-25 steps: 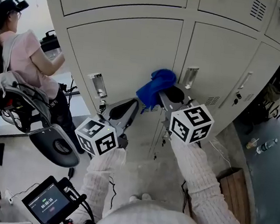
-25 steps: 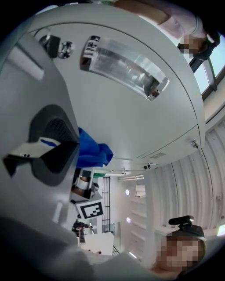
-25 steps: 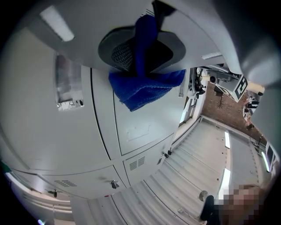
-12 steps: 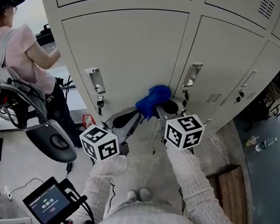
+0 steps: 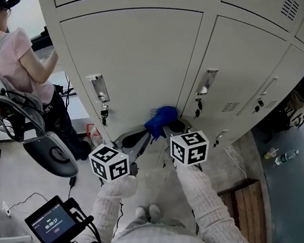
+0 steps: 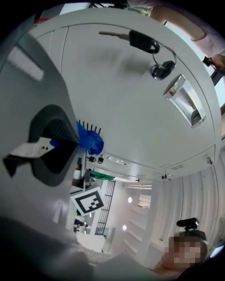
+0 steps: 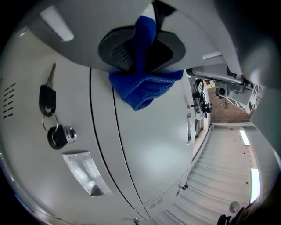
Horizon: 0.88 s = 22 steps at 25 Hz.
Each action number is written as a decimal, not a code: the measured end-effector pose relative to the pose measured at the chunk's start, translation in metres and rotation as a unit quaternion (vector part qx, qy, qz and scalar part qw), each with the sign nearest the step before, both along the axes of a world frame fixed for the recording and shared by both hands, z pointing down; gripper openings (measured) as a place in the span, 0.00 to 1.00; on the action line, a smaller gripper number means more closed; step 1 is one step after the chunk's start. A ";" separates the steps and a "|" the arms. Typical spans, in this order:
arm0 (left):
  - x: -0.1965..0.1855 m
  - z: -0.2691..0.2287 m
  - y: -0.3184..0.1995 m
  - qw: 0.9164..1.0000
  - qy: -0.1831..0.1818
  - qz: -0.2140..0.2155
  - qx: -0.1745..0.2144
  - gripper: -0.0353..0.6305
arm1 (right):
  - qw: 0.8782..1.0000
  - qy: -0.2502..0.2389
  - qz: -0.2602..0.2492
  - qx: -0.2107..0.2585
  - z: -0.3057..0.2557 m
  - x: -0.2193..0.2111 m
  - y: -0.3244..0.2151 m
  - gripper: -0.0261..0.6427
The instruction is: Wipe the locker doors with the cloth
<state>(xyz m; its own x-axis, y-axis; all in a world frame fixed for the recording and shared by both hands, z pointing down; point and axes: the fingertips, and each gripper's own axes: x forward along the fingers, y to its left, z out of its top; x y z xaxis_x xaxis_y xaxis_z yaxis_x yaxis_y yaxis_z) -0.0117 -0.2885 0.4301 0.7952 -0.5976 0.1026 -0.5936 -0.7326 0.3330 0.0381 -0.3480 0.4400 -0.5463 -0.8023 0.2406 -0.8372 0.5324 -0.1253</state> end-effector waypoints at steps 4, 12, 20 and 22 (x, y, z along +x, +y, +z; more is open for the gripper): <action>-0.001 0.010 -0.001 1.000 -0.005 -0.008 -0.011 0.05 | 1.000 0.000 0.002 -0.023 0.017 0.001 -0.002 0.11; 0.004 0.007 -0.004 1.000 -0.006 -0.013 -0.006 0.05 | 0.999 0.016 -0.006 -0.033 0.022 0.001 -0.004 0.11; 0.008 0.007 0.000 1.000 -0.019 -0.017 -0.001 0.05 | 0.999 0.012 -0.003 -0.032 0.023 0.002 -0.002 0.11; 0.006 0.003 0.001 1.000 -0.019 -0.020 0.003 0.05 | 0.999 0.006 -0.005 -0.031 0.021 0.002 0.000 0.11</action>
<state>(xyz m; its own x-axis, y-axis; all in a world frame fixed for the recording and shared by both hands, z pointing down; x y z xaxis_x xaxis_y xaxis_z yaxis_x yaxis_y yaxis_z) -0.0055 -0.2872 0.4330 0.7657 -0.6302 0.1287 -0.6354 -0.7098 0.3042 0.0405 -0.3478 0.4609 -0.5509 -0.7804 0.2960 -0.8335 0.5323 -0.1478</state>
